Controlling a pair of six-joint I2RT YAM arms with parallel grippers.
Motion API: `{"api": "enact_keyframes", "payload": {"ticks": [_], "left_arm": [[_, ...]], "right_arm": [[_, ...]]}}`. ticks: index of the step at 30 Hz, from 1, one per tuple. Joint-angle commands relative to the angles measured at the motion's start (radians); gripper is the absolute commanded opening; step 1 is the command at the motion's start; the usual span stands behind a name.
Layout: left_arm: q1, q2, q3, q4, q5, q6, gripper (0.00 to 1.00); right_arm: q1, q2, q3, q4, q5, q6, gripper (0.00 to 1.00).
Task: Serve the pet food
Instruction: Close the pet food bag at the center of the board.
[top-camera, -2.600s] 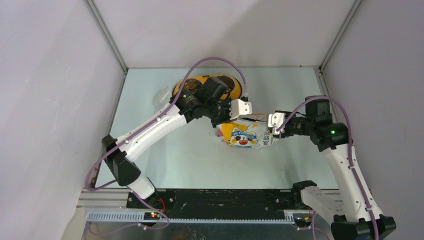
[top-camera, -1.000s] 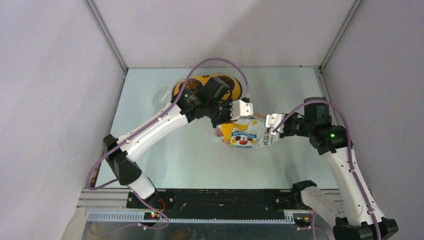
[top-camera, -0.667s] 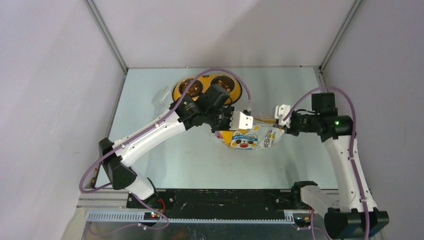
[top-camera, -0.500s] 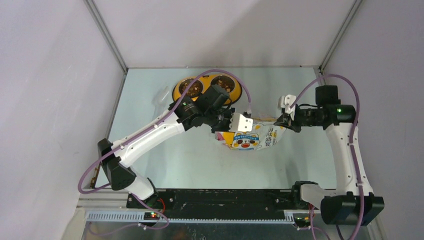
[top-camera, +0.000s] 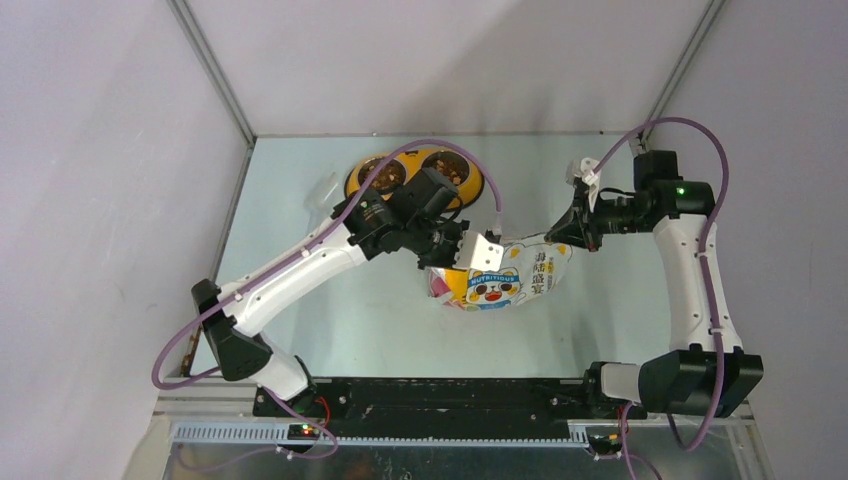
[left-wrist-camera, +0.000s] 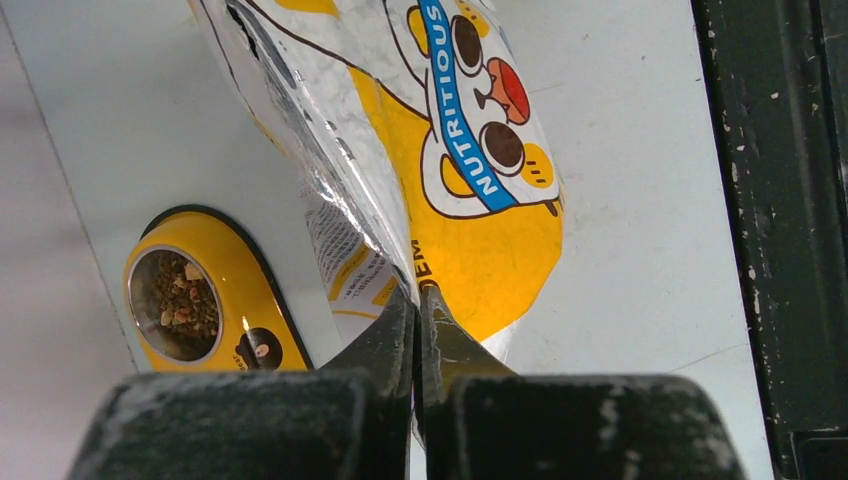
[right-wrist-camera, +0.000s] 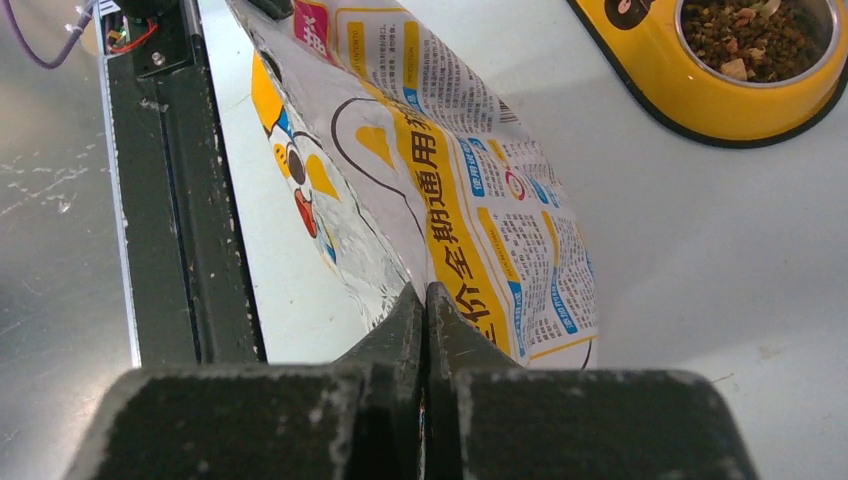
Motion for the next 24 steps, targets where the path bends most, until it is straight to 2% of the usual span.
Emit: {"api": "enact_keyframes", "payload": {"ticks": [1, 4, 6, 7, 8, 9, 10, 12, 14, 18, 24], "left_arm": [[-0.004, -0.039, 0.056, -0.127, -0.018, -0.059, 0.0], [-0.004, -0.001, 0.069, -0.107, -0.027, -0.094, 0.02], [-0.007, 0.021, 0.081, -0.111, -0.029, -0.101, 0.0], [-0.009, 0.029, 0.086, -0.115, -0.031, -0.102, 0.0], [-0.009, 0.041, 0.096, -0.124, -0.033, -0.103, 0.0], [-0.01, 0.045, 0.1, -0.125, -0.036, -0.104, 0.0], [-0.01, 0.049, 0.1, -0.126, -0.037, -0.107, 0.0], [-0.009, 0.049, 0.095, -0.12, -0.047, -0.113, 0.0], [-0.008, 0.046, 0.089, -0.116, -0.053, -0.117, 0.0], [-0.001, 0.045, 0.072, -0.104, -0.047, -0.129, 0.0], [0.026, 0.057, 0.07, -0.099, -0.02, -0.145, 0.0]], "right_arm": [[-0.04, -0.071, 0.021, 0.186, -0.046, 0.044, 0.0], [-0.038, -0.086, -0.023, 0.205, -0.001, 0.025, 0.0], [-0.033, -0.089, -0.031, 0.152, 0.019, -0.037, 0.01], [-0.026, -0.09, -0.032, 0.124, 0.027, -0.115, 0.06], [-0.022, -0.098, -0.033, 0.074, 0.045, -0.154, 0.18], [-0.016, -0.105, -0.038, 0.057, 0.05, -0.219, 0.23], [-0.013, -0.127, -0.053, 0.037, 0.06, -0.268, 0.34], [0.004, -0.176, -0.095, 0.058, 0.083, -0.301, 0.48], [0.036, -0.239, -0.155, 0.131, 0.124, -0.303, 0.54], [0.147, -0.333, -0.269, 0.279, 0.211, -0.284, 0.59], [0.284, -0.353, -0.345, 0.412, 0.362, -0.23, 0.59]]}}
